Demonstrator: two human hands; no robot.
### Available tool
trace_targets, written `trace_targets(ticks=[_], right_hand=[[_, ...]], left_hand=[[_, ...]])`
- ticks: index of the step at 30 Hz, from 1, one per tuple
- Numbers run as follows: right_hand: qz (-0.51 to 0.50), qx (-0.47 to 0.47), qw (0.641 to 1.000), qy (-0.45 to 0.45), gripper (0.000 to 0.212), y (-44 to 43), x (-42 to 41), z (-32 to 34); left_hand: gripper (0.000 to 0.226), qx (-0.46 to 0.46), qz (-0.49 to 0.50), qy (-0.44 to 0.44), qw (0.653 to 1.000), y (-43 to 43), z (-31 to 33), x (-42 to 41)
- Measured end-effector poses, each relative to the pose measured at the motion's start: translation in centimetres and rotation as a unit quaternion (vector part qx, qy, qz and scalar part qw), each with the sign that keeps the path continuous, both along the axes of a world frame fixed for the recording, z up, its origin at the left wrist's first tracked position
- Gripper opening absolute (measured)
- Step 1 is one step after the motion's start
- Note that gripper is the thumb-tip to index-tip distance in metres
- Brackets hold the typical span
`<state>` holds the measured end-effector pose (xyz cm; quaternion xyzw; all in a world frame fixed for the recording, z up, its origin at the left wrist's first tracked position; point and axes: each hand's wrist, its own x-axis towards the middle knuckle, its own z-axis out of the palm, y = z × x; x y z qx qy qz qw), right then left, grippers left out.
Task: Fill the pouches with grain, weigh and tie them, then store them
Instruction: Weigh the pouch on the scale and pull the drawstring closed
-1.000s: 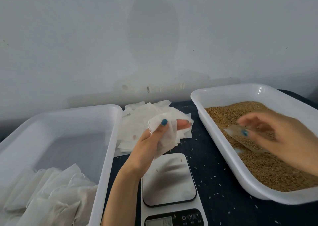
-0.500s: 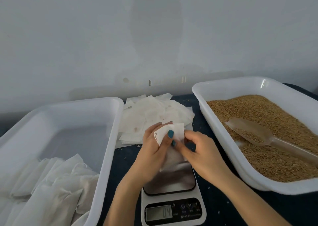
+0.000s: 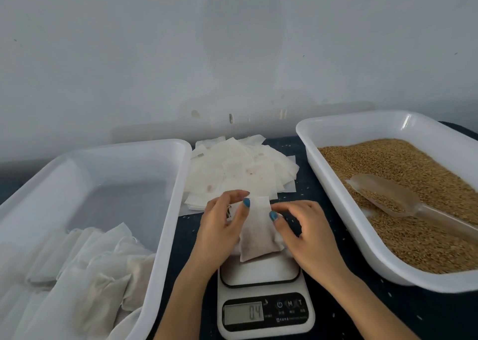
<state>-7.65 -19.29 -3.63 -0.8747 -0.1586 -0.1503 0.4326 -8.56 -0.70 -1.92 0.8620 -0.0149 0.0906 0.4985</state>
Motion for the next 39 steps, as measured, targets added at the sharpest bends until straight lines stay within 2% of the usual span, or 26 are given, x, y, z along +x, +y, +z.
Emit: trace_targets(ticks=[2,10,18,25,31,39], right_hand=[[-0.003,0.007,1.0,0.01,0.025,-0.2,0.1,-0.2],[-0.008,0.038,0.999,0.03,0.032,-0.4,0.0,-0.3],[-0.01,0.04,0.999,0.034,0.031,-0.6,0.2,-0.5],[-0.008,0.036,0.999,0.037,0.031,-0.7,0.2,-0.6],[-0.008,0.031,0.999,0.042,0.031,-0.7,0.2,-0.5],[-0.008,0.02,0.999,0.035,0.026,-0.6,0.2,-0.5]], left_hand=[[0.05,-0.001,0.013,0.012,1.0,0.1,-0.4,0.1],[0.055,0.031,0.049,0.013,0.998,0.6,-1.3,0.4],[0.036,0.052,0.065,-0.02,0.996,0.6,-1.1,0.4],[0.042,0.061,0.073,-0.027,0.995,0.6,-0.5,0.1],[0.03,0.068,0.09,-0.028,0.993,0.8,-0.5,0.0],[0.018,0.163,0.108,-0.054,0.979,0.7,-0.2,-0.4]])
